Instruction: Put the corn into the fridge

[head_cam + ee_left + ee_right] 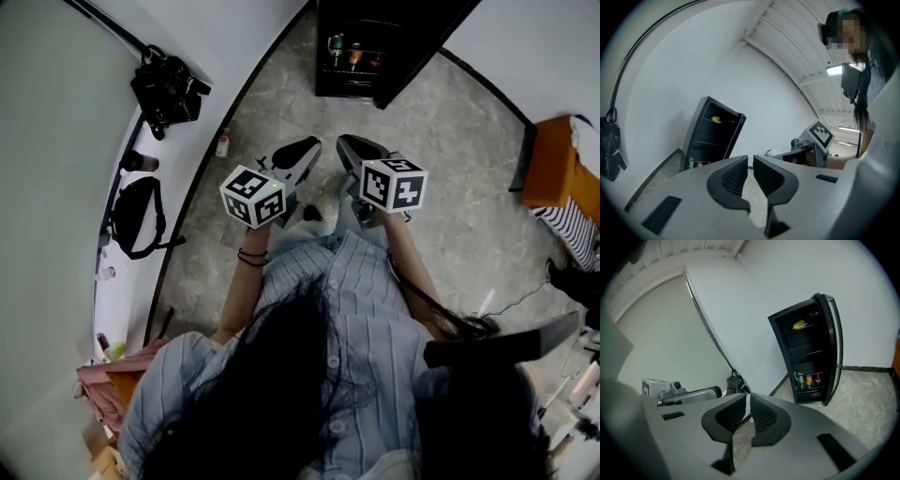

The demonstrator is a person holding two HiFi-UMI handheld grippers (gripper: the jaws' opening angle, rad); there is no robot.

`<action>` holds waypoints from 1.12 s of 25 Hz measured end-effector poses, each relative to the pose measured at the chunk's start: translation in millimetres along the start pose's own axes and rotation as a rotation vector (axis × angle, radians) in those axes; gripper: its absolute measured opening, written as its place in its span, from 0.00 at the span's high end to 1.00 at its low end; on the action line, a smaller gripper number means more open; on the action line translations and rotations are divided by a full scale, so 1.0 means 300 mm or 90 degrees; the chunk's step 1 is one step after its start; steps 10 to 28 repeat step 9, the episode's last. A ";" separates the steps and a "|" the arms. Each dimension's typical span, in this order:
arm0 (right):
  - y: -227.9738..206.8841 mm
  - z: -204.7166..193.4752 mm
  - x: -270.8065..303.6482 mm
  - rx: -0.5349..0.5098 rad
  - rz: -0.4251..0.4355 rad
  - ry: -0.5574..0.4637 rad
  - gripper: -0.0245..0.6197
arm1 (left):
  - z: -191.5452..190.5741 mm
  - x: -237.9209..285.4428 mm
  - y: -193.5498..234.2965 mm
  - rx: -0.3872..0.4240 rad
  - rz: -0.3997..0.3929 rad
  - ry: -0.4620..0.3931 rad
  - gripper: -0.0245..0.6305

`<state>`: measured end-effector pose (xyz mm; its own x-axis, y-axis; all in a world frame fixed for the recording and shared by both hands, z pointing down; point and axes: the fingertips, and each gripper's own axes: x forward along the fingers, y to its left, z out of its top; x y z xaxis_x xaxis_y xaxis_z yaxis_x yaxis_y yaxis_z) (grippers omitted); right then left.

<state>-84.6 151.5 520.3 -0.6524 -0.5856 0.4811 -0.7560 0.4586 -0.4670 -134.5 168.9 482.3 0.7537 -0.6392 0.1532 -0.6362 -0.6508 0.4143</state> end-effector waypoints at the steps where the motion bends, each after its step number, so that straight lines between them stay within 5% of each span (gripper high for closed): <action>1: 0.000 -0.003 0.000 0.000 -0.001 0.001 0.90 | -0.002 0.000 0.000 -0.001 -0.001 0.001 0.90; 28: -0.046 0.021 -0.010 0.009 -0.011 -0.004 0.90 | -0.003 0.037 -0.012 0.004 -0.013 0.012 0.90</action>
